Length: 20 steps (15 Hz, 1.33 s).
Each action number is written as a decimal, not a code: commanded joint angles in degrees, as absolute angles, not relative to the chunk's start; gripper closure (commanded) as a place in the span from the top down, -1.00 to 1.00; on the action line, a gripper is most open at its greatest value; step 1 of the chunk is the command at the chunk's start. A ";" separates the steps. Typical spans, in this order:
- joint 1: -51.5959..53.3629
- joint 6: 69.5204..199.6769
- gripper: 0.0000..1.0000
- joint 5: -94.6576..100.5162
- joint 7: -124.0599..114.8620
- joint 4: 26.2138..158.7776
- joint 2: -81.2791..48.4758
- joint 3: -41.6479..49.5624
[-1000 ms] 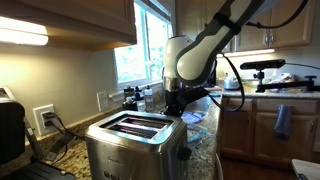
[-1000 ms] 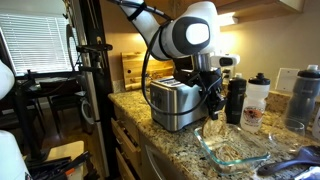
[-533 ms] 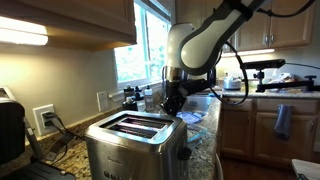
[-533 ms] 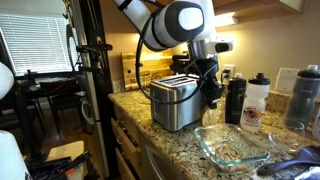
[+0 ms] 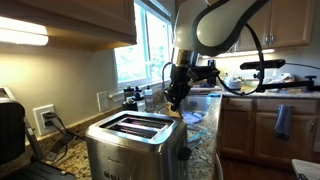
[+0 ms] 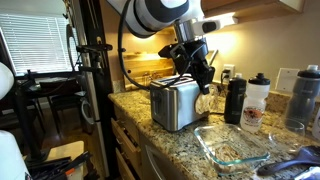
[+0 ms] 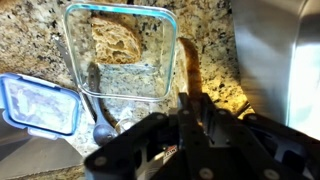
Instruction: Put the left slice of bread into the left compartment of the toaster
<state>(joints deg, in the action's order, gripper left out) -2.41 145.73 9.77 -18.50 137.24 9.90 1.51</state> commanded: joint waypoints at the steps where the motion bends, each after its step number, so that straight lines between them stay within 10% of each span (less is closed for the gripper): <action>1: -3.31 143.90 -0.84 10.44 -18.44 142.13 17.63 -0.06; 20: -0.09 138.26 -0.85 3.30 -10.32 143.75 32.60 -2.35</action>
